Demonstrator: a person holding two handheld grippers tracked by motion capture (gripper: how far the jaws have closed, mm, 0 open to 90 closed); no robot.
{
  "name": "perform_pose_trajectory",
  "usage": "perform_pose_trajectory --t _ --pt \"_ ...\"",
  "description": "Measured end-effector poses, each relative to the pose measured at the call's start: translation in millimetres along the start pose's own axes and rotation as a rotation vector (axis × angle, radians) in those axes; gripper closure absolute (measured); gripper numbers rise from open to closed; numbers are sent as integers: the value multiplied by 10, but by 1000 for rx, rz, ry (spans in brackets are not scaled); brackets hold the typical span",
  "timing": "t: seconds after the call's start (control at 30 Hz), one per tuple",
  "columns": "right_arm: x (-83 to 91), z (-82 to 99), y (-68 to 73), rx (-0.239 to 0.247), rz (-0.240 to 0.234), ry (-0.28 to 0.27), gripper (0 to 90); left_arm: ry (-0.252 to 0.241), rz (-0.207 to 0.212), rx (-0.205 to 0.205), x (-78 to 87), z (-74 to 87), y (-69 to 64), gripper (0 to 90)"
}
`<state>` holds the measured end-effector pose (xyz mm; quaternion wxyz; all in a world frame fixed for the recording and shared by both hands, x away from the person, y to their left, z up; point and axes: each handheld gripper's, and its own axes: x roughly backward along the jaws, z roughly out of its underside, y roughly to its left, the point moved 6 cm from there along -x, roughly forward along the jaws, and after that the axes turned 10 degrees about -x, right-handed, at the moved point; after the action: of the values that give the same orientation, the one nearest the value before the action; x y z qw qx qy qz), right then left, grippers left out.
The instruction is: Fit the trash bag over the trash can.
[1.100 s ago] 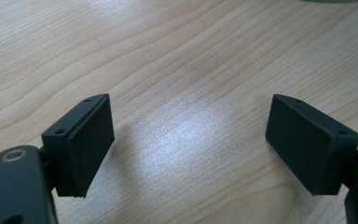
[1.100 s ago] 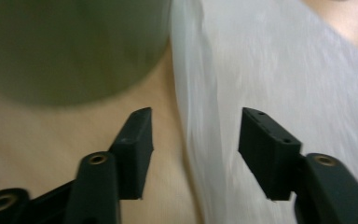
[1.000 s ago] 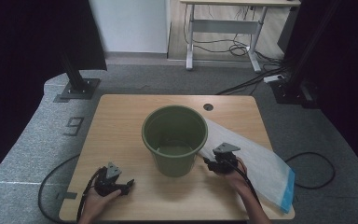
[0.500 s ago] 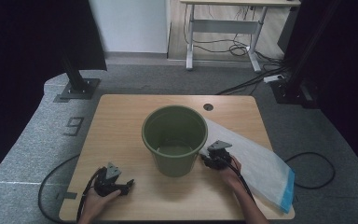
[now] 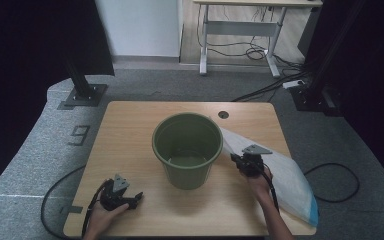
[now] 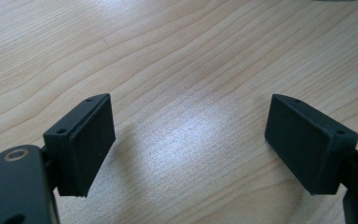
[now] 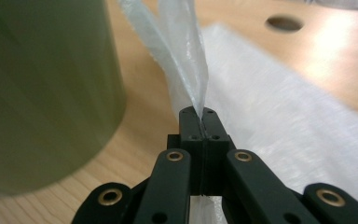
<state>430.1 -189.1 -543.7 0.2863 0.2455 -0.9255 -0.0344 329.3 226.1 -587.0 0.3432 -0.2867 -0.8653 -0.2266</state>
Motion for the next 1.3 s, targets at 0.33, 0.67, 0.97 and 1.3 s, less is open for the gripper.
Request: perform_pose_trajectory --t 0.33,0.67,0.97,1.3 --pt "517 -356 -104 -56 12 -186 888 1 -10 0 4 3 7 157" --pt "758 -512 -153 -85 0 -271 889 1 -12 1 1 -1 1 158" --pt "916 -586 -243 -116 -3 -322 889 -1 -15 6 -2 -3 1 159" --pt "1084 -654 -395 -201 -30 -381 889 -1 -17 10 -1 -2 -1 161"
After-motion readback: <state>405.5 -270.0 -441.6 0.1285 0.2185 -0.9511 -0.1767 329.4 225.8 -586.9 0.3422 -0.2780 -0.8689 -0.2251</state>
